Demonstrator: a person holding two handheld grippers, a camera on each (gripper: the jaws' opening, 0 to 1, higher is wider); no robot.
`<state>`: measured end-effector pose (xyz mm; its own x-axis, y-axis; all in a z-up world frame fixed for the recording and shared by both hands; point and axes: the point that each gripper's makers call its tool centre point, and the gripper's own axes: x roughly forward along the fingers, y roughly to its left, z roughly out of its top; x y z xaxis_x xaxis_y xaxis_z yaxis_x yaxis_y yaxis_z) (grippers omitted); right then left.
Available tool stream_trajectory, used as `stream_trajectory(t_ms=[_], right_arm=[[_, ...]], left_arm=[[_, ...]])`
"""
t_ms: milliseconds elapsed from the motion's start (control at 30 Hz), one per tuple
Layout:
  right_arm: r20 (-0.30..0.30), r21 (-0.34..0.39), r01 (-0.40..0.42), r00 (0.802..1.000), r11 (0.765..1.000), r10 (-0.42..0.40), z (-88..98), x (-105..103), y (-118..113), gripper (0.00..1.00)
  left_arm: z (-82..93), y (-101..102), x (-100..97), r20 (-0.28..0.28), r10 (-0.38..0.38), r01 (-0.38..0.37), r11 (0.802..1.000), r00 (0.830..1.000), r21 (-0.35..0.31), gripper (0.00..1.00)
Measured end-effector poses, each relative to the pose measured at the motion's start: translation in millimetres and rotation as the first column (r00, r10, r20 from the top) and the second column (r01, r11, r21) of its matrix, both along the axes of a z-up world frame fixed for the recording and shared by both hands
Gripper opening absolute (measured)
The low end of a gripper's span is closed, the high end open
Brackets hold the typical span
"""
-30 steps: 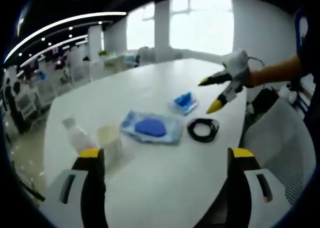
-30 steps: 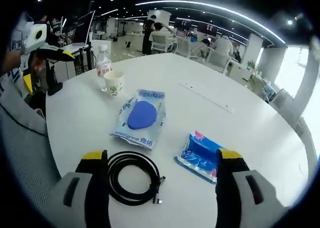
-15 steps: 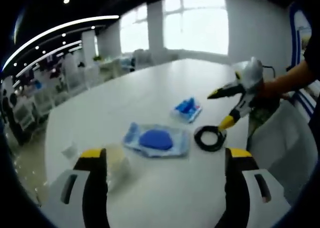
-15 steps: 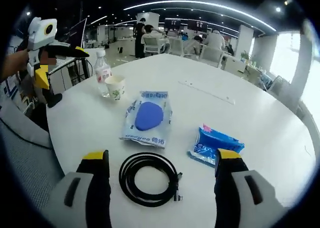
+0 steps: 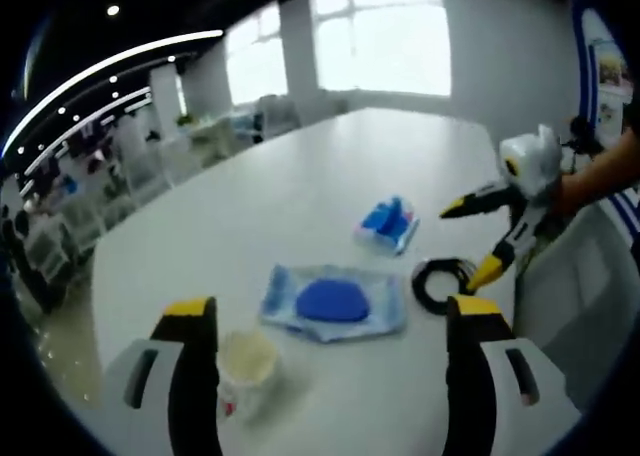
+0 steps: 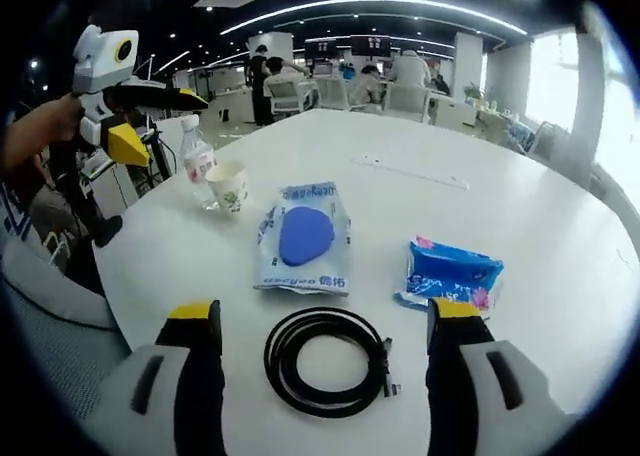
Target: Arrange the tabletop items into an orderly group along one side of the table until the central work area is clear of visible clutter.
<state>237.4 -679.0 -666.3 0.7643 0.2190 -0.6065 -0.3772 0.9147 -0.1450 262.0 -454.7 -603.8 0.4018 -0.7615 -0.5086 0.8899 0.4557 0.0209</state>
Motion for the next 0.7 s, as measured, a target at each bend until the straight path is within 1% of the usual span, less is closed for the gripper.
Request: stream_trajectory(t_ms=[33, 67, 133, 200, 300, 333, 367, 467, 500, 533, 567, 600, 700], right_arm=[[-0.002, -0.002, 0.003, 1.000, 1.000, -0.003, -1.6, -0.9, 1.2, 0.84], [-0.002, 0.019, 0.020, 1.000, 1.000, -0.020, -2.5, -2.4, 5.2, 0.84], [-0.006, 0.039, 0.040, 0.999, 0.998, -0.040, -4.7, -4.8, 10.3, 0.83], [-0.012, 0.057, 0.057, 0.998, 0.997, -0.057, -7.2, -6.0, 13.4, 0.83], [-0.022, 0.116, 0.110, 0.994, 0.987, -0.108, -9.0, -9.0, 20.8, 0.82], [-0.025, 0.138, 0.133, 0.991, 0.981, -0.131, -9.2, -9.4, 24.7, 0.82], [-0.026, 0.160, 0.153, 0.988, 0.975, -0.151, -8.6, -8.4, 26.8, 0.81], [-0.029, 0.180, 0.176, 0.984, 0.968, -0.173, -7.5, -6.7, 31.1, 0.81], [-0.036, 0.196, 0.191, 0.982, 0.962, -0.187, -7.6, -5.2, 33.0, 0.81], [-0.041, 0.223, 0.219, 0.976, 0.950, -0.215, -7.0, -3.2, 37.2, 0.80], [-0.047, 0.246, 0.239, 0.971, 0.939, -0.235, -7.7, -1.5, 41.4, 0.80], [-0.051, 0.267, 0.260, 0.966, 0.928, -0.255, -8.6, -0.6, 44.9, 0.79], [-0.065, 0.285, 0.277, 0.961, 0.918, -0.270, -12.2, 0.6, 48.1, 0.79]], left_arm=[[2.8, -3.0, 4.1, 0.004, -0.003, 0.003, 1.000, 1.000, -0.004, 0.92], [5.7, -5.9, 8.2, 0.008, -0.006, 0.006, 1.000, 1.000, -0.007, 0.91], [8.9, -15.6, 20.6, 0.026, -0.027, 0.027, 1.000, 0.999, 0.006, 0.91], [11.4, -22.8, 29.7, 0.033, -0.041, 0.040, 0.999, 0.999, 0.015, 0.91], [13.3, -34.6, 50.1, 0.040, -0.048, 0.046, 0.998, 0.998, 0.043, 0.90], [15.5, -41.4, 59.5, 0.043, -0.059, 0.057, 0.997, 0.997, 0.052, 0.90], [16.0, -52.2, 72.6, 0.053, -0.094, 0.089, 0.993, 0.994, 0.080, 0.89], [15.1, -59.0, 86.4, 0.059, -0.110, 0.104, 0.990, 0.992, 0.094, 0.89], [13.2, -61.8, 92.0, 0.059, -0.120, 0.113, 0.988, 0.991, 0.109, 0.88], [9.6, -67.4, 101.9, 0.055, -0.142, 0.134, 0.982, 0.988, 0.133, 0.88], [5.6, -76.2, 112.5, 0.037, -0.176, 0.168, 0.973, 0.984, 0.160, 0.87], [4.6, -78.4, 114.3, 0.030, -0.184, 0.177, 0.970, 0.982, 0.164, 0.86], [-1.1, -81.2, 120.2, 0.020, -0.202, 0.194, 0.962, 0.979, 0.192, 0.85]])
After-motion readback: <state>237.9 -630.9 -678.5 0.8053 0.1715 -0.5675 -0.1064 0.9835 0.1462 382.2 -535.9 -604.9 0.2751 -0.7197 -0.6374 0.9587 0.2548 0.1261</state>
